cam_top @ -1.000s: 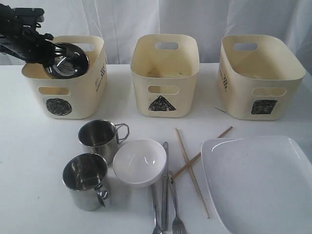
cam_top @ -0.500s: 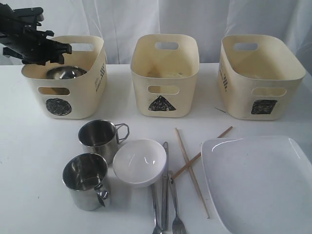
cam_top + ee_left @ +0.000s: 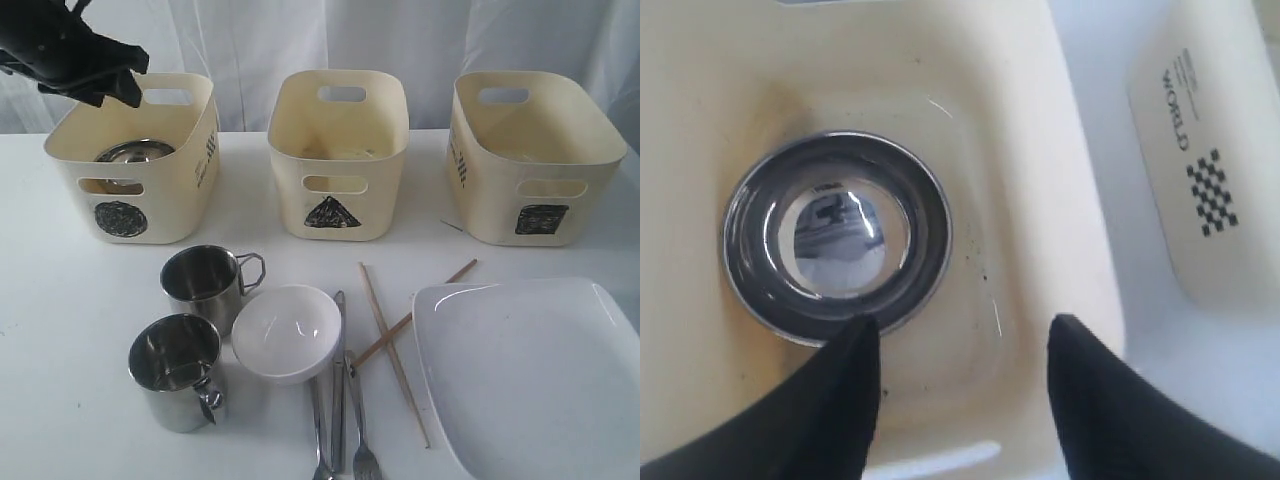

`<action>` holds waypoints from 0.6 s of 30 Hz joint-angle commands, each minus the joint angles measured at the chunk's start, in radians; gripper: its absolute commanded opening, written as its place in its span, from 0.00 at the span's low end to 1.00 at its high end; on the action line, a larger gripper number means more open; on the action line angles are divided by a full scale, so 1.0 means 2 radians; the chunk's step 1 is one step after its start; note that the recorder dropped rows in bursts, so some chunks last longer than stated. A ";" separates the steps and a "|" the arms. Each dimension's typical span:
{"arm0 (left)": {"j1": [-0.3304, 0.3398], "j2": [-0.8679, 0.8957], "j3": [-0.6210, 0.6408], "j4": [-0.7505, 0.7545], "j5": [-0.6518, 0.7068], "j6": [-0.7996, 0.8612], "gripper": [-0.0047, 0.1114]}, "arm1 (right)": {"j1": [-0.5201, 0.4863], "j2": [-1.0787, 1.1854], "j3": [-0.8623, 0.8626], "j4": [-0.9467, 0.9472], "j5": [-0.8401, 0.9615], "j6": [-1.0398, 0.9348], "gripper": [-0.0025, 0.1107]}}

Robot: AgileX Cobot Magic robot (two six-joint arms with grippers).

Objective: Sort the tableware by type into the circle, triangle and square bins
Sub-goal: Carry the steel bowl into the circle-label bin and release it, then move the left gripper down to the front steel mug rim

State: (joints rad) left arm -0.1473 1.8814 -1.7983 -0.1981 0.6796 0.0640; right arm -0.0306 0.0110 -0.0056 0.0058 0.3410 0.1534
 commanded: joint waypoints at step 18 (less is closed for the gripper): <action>-0.013 -0.235 0.345 -0.138 -0.011 0.094 0.52 | 0.000 -0.001 0.003 0.000 -0.003 0.002 0.02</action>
State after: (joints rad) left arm -0.1527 1.4596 -1.1838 -0.4065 0.6555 0.2046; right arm -0.0306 0.0110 -0.0056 0.0058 0.3410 0.1552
